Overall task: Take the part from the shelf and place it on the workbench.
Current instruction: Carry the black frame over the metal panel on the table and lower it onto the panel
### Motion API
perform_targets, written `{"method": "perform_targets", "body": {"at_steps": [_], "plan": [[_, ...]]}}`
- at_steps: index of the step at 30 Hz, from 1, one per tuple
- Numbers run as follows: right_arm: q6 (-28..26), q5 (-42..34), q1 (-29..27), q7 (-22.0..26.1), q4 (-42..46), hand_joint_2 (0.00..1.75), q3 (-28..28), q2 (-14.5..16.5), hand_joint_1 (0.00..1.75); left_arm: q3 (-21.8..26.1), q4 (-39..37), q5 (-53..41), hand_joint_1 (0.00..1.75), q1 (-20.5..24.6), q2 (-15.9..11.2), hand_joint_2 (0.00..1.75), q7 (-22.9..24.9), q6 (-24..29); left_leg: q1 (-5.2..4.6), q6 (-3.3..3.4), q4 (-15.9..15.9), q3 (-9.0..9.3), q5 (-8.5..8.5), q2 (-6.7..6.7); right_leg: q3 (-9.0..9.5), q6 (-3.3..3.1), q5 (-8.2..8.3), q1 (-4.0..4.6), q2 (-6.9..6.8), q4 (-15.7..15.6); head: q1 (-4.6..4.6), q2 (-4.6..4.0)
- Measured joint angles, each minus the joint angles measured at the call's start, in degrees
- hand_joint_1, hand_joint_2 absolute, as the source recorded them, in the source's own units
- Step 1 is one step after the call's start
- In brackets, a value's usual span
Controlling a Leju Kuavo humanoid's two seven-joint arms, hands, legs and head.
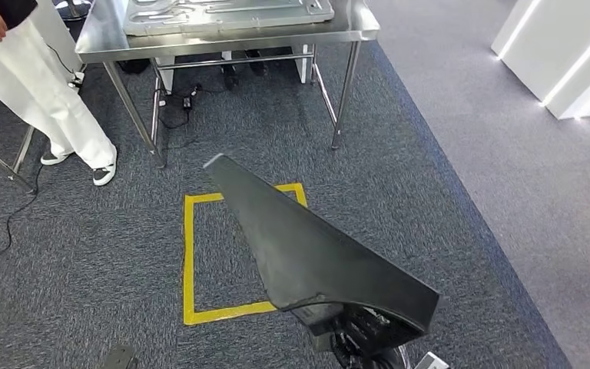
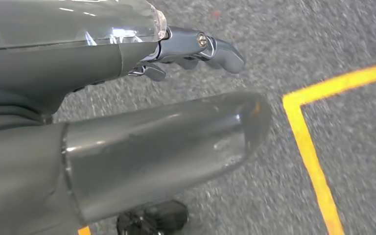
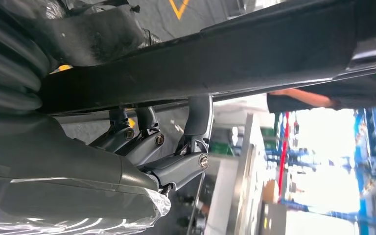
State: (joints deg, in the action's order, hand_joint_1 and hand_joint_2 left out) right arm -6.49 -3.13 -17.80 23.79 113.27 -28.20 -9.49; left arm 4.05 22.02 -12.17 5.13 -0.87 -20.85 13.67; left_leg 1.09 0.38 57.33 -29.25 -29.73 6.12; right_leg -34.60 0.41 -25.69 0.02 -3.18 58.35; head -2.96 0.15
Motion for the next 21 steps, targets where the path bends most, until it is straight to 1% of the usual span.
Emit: {"method": "perform_targets", "body": {"at_steps": [1, 2, 3, 4, 5, 6, 7, 8, 9, 10, 11, 12, 13, 14, 15, 16, 17, 18, 19, 20, 21], "plan": [[-0.1, 0.1, -0.2, 0.1, 0.1, 1.75, 0.0, 0.0, 1.75, 0.4, -0.1, 0.0, 0.00, 0.1, 0.2, 0.00, -0.3, -0.2, 0.04, -0.34, -0.1, 0.28, -0.15, 0.30, 0.11, -0.30, 0.03, -0.05, 0.63, -0.2, 0.01, 0.00], [-0.2, 0.1, -0.4, 0.2, 0.2, 1.75, 0.0, 0.0, 1.75, 0.7, -0.2, -0.1, 0.00, 0.3, 0.3, 0.00, -0.5, -0.5, 0.10, -0.61, 0.0, 0.47, -0.51, -0.17, 0.35, -0.60, 0.16, -0.18, 1.23, -0.6, 0.01, 0.00], [-0.4, 0.2, -0.5, 0.3, 0.4, 1.75, 0.1, 0.0, 1.75, 1.1, -0.3, -0.2, 0.00, 0.4, 0.5, 0.00, -1.0, -1.0, 0.15, -0.82, 1.0, 0.29, -1.33, -1.26, 0.67, -0.94, 0.34, -0.35, 1.82, -1.0, 0.02, 0.00], [-0.7, 0.2, -0.5, 0.4, 0.5, 1.75, 0.1, 0.0, 1.75, 1.4, -0.4, -0.2, 0.00, 0.4, 0.6, 0.00, -1.7, -1.9, 0.22, -0.94, 3.2, -0.56, -2.77, -2.78, 0.99, -1.26, 0.51, -0.53, 2.42, -1.4, 0.03, 0.00], [-1.0, 0.2, -0.6, 0.4, 0.5, 1.75, 0.0, 0.0, 1.75, 1.8, -0.4, -0.2, 0.00, 0.3, 0.7, 0.00, -2.6, -3.0, 0.26, -0.99, 6.6, -2.10, -4.62, -4.34, 1.12, -1.49, 0.53, -0.57, 3.03, -1.5, 0.04, 0.00], [-1.4, 0.2, -0.6, 0.5, 0.6, 1.75, 0.0, 0.0, 1.75, 2.2, -0.4, -0.2, 0.00, 0.1, 0.8, 0.00, -3.5, -4.1, 0.25, -1.04, 10.7, -4.14, -6.47, -5.23, 1.14, -1.70, 0.48, -0.52, 3.76, -1.4, 0.05, 0.00], [-1.8, 0.2, -0.6, 0.5, 0.6, 1.75, 0.0, 0.0, 1.75, 2.7, -0.5, -0.1, 0.00, -0.1, 0.9, 0.00, -4.2, -5.1, 0.24, -1.10, 14.2, -6.09, -7.60, -5.64, 1.14, -1.81, 0.38, -0.44, 4.56, -1.3, 0.04, 0.00], [-2.1, 0.2, -0.8, 0.5, 0.6, 1.75, 0.0, 0.0, 1.75, 3.2, -0.6, 0.0, 0.00, -0.3, 1.0, 0.00, -4.7, -5.8, 0.22, -1.15, 16.0, -7.34, -7.59, -5.79, 1.16, -1.86, 0.27, -0.37, 5.41, -1.1, 0.05, 0.00], [-2.6, 0.2, -0.9, 0.6, 0.6, 1.75, 0.0, 0.0, 1.75, 3.7, -0.7, 0.0, 0.00, -0.4, 1.2, 0.00, -4.9, -6.2, 0.22, -1.15, 15.7, -7.62, -6.37, -5.87, 1.19, -1.83, 0.12, -0.32, 6.26, -0.9, 0.04, 0.00], [-3.1, 0.2, -0.9, 0.7, 0.6, 1.75, -0.1, 0.0, 1.75, 4.3, -0.8, 0.1, 0.00, -0.4, 1.3, 0.00, -5.0, -6.5, 0.24, -1.09, 13.0, -6.72, -4.09, -5.99, 1.25, -1.75, -0.11, -0.33, 6.94, -0.6, 0.04, 0.00], [-3.8, 0.4, -1.0, 0.7, 0.6, 1.75, -0.1, 0.0, 1.75, 5.0, -1.0, 0.1, 0.00, -0.5, 1.4, 0.00, -5.1, -6.7, 0.27, -0.96, 9.1, -5.27, -1.78, -6.21, 1.27, -1.59, -0.42, -0.35, 7.55, -0.2, 0.04, 0.00], [-4.7, 0.8, -1.0, 0.6, 0.6, 1.75, -0.2, 0.0, 1.75, 5.8, -1.2, 0.1, 0.00, -0.5, 1.5, 0.00, -5.1, -6.8, 0.24, -0.79, 5.6, -3.91, -0.24, -6.54, 1.18, -1.34, -0.77, -0.28, 8.04, 0.3, 0.04, 0.00], [-5.8, 1.4, -1.1, 0.3, 0.7, 1.75, -0.2, 0.0, 1.75, 6.5, -1.4, 0.1, 0.00, -0.5, 1.6, 0.00, -5.1, -6.8, 0.19, -0.51, 3.2, -2.99, 0.61, -6.80, 1.02, -1.05, -1.04, -0.26, 8.39, 0.8, 0.04, 0.00], [-7.0, 2.2, -1.3, -0.1, 0.8, 1.75, -0.2, 0.0, 1.75, 7.2, -1.5, 0.1, 0.00, -0.5, 1.7, 0.00, -5.2, -6.8, 0.09, -0.21, 2.3, -2.69, 0.61, -6.99, 0.81, -0.70, -1.26, -0.22, 8.70, 1.1, 0.04, 0.00], [-8.2, 3.1, -1.4, -0.5, 0.9, 1.75, -0.3, 0.0, 1.75, 7.9, -1.6, 0.0, 0.00, -0.6, 1.9, 0.00, -5.3, -6.6, -0.08, 0.16, 2.1, -2.75, 0.20, -7.05, 0.63, -0.32, -1.57, -0.21, 8.86, 1.1, 0.03, 0.00], [-9.3, 3.9, -1.5, -1.0, 1.0, 1.75, -0.3, 0.0, 1.75, 8.5, -1.7, -0.1, 0.00, -0.6, 2.0, 0.00, -5.4, -6.4, -0.05, 0.59, 2.1, -2.68, -0.05, -6.95, 0.61, -0.02, -1.93, -0.28, 8.89, 1.0, 0.03, 0.00], [-10.1, 4.6, -1.6, -1.3, 1.1, 1.75, -0.3, 0.0, 1.75, 9.1, -1.7, -0.2, 0.00, -0.7, 2.2, 0.00, -5.5, -6.2, 0.01, 0.99, 1.8, -2.39, -0.21, -6.87, 0.74, 0.24, -2.31, -0.28, 8.48, 1.2, 0.03, 0.00], [-10.7, 5.1, -1.6, -1.4, 1.3, 1.75, -0.4, 0.0, 1.75, 9.6, -1.7, -0.4, 0.00, -0.8, 2.3, 0.00, -5.5, -5.9, 0.16, 1.44, 1.6, -1.95, -0.42, -6.73, 0.57, 0.53, -2.92, -0.29, 7.55, 2.0, 0.02, 0.00], [-11.1, 5.4, -1.6, -1.5, 1.4, 1.75, -0.4, 0.0, 1.75, 10.0, -1.7, -0.5, 0.00, -0.9, 2.4, 0.00, -5.6, -5.8, 0.33, 1.74, 1.4, -1.38, -0.54, -6.57, -0.22, 0.82, -3.79, -0.31, 6.33, 3.9, 0.02, 0.00], [-11.3, 5.6, -1.6, -1.6, 1.5, 1.75, -0.4, 0.0, 1.75, 10.4, -1.7, -0.7, 0.00, -1.0, 2.5, 0.00, -5.6, -5.7, 0.36, 1.92, 1.4, -0.86, -0.69, -6.41, -1.85, 1.12, -4.95, -0.40, 5.01, 7.0, 0.01, 0.00], [-11.4, 5.7, -1.5, -1.7, 1.5, 1.75, -0.5, 0.0, 1.75, 10.9, -1.8, -0.9, 0.00, -1.2, 2.5, 0.00, -5.6, -5.6, 0.36, 1.97, 1.4, -0.43, -1.06, -6.19, -4.27, 1.43, -6.33, -0.52, 4.03, 10.9, 0.01, 0.00]]}}
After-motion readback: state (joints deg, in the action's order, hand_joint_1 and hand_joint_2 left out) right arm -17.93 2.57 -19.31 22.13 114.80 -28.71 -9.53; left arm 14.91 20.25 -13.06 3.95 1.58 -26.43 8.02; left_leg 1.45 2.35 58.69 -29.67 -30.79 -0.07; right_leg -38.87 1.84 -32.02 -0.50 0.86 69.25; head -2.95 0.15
